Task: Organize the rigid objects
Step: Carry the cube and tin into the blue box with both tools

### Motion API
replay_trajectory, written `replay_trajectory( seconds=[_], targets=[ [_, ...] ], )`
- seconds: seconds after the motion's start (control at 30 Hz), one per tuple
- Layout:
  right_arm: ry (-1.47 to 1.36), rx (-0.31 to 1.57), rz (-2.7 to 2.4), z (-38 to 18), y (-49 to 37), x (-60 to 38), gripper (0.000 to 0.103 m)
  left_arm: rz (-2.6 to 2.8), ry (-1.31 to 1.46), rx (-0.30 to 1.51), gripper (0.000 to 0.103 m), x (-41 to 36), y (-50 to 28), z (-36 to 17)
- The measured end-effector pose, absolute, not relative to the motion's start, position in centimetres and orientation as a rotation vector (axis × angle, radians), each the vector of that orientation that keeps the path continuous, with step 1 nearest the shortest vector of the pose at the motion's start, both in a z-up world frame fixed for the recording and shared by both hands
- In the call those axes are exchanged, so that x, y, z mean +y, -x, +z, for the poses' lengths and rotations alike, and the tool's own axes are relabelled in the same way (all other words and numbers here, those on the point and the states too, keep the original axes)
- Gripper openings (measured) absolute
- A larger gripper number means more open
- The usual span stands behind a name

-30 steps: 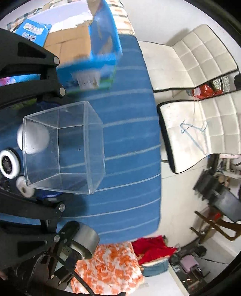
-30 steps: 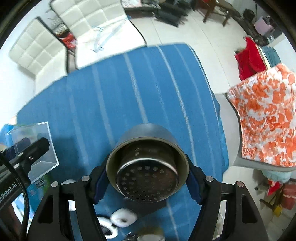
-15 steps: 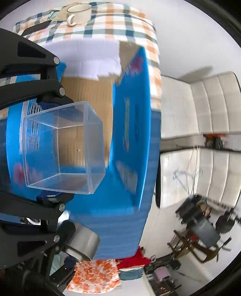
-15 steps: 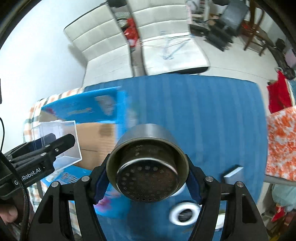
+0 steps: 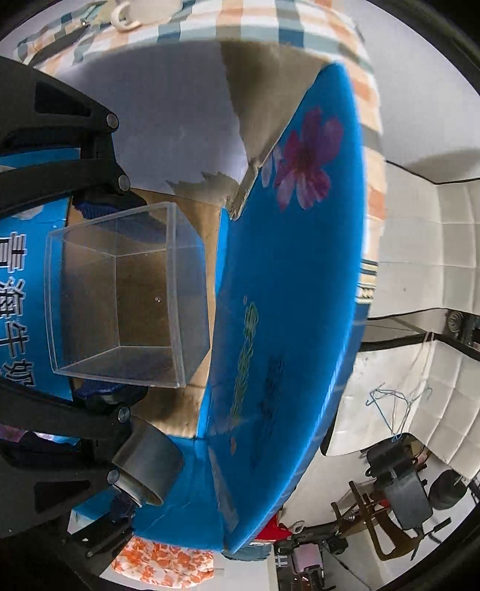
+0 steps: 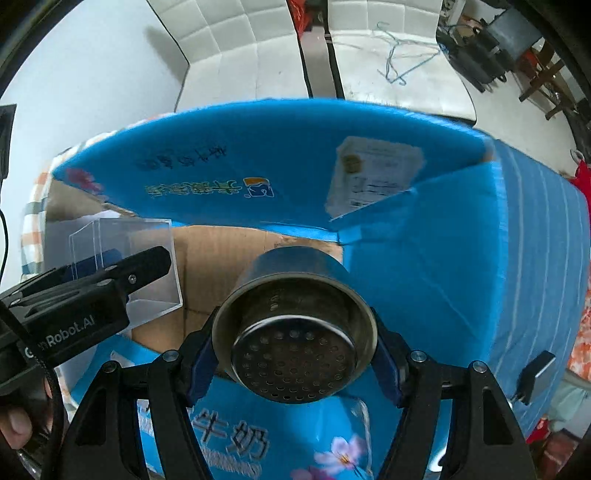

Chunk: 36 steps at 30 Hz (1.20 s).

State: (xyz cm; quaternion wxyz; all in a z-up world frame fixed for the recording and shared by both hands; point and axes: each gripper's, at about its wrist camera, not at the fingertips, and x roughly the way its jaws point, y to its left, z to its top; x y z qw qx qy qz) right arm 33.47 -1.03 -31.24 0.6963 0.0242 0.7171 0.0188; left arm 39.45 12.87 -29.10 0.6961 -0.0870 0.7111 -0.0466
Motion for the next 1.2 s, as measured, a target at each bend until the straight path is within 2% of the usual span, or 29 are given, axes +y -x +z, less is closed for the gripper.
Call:
replay_trajectory(
  seconds=[0.47,0.57,0.63,0.73,1.2],
  targets=[
    [-0.058,1.691,-0.012,-34.6,-34.6,-0.6,0.075,-0.103,0.190,1.635,0.062,14.5,-40.3,-31.0],
    [-0.049,1.698,-0.001,-34.3,-34.8,-0.7,0.080,-0.108,0.200,1.640,0.062,14.7,-40.3,-30.8],
    [-0.027,1.699,0.012,-33.6,-34.5,-0.7,0.091,-0.114,0.204,1.641,0.062,14.6,-40.3,-30.7],
    [-0.004,1.699,0.033,-32.5,-33.8,-0.9,0.096,-0.137,0.212,1.649,0.062,14.5,-40.2,-30.8],
    [0.002,1.717,0.001,-30.5,-33.6,-4.4,0.097,-0.214,0.221,1.707,0.062,12.4,-41.6,-31.9]
  ],
)
